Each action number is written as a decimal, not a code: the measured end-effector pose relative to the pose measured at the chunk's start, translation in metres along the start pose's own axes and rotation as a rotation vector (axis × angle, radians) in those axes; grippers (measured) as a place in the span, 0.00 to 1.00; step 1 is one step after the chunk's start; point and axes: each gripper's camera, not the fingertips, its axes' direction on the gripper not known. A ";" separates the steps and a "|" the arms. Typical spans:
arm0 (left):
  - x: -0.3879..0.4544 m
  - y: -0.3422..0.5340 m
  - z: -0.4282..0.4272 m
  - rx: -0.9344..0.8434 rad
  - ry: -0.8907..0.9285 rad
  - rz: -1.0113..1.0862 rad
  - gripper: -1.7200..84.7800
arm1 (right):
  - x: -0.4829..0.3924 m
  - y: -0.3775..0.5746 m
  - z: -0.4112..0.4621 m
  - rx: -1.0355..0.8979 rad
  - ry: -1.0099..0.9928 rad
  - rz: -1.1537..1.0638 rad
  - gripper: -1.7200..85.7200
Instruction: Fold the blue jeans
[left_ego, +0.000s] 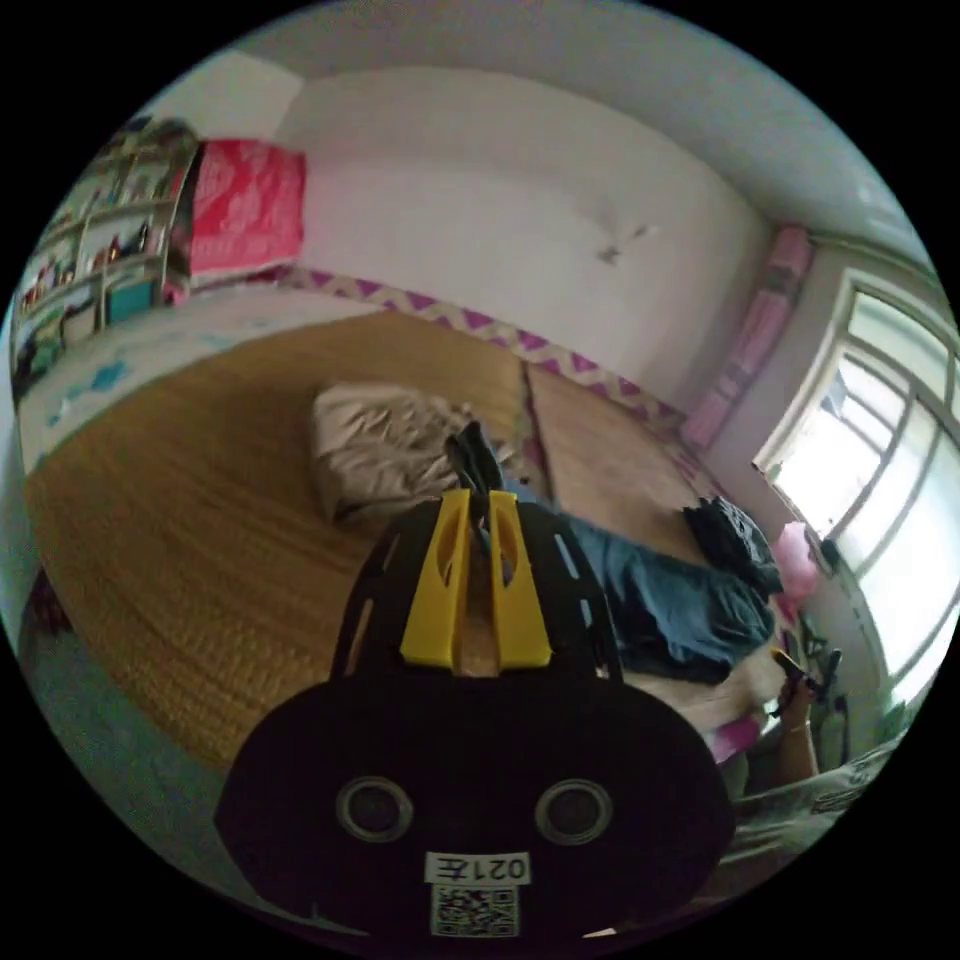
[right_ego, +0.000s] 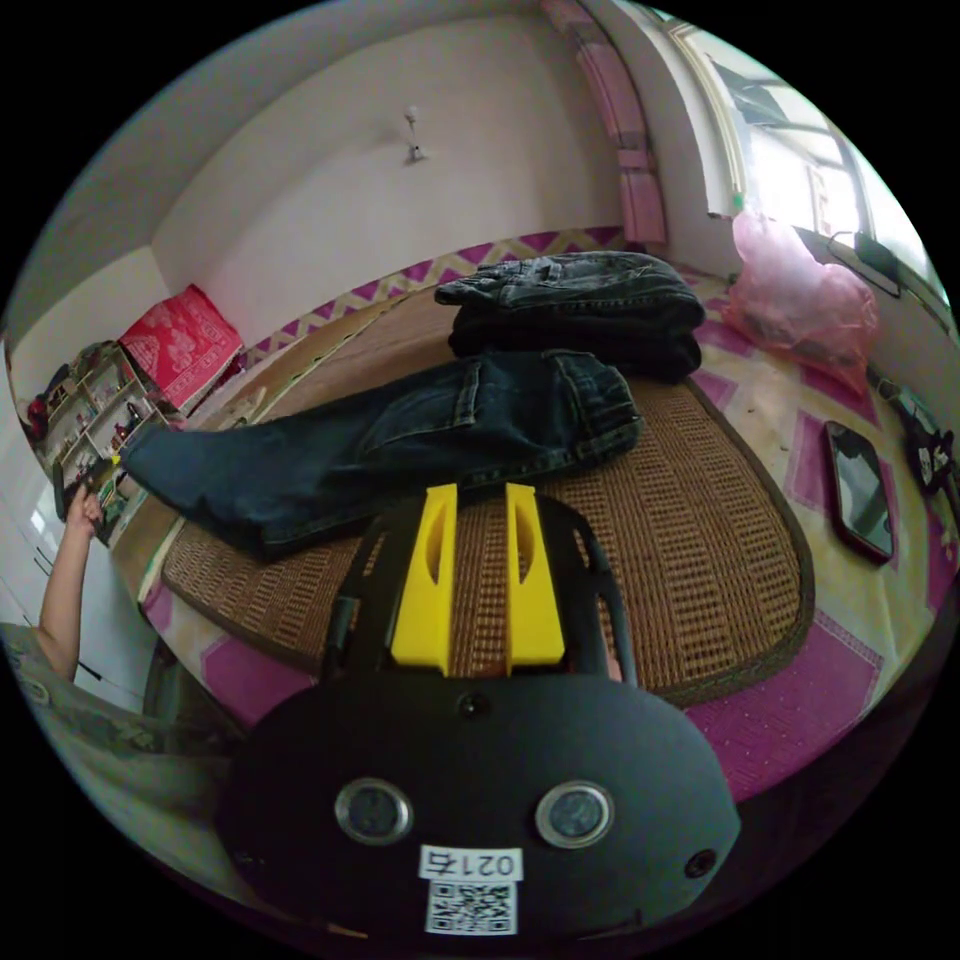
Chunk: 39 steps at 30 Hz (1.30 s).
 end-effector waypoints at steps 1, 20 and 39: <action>-0.017 0.003 0.008 -0.027 -0.022 -0.030 0.01 | -0.001 0.001 0.000 -0.002 0.000 0.001 0.11; 0.098 -0.029 0.088 -0.166 0.200 0.572 0.08 | -0.126 -0.122 0.110 -0.209 0.028 -0.778 0.12; 0.177 -0.042 0.178 -0.432 0.131 0.921 0.01 | -0.077 -0.188 0.136 -0.359 -0.275 -0.845 0.01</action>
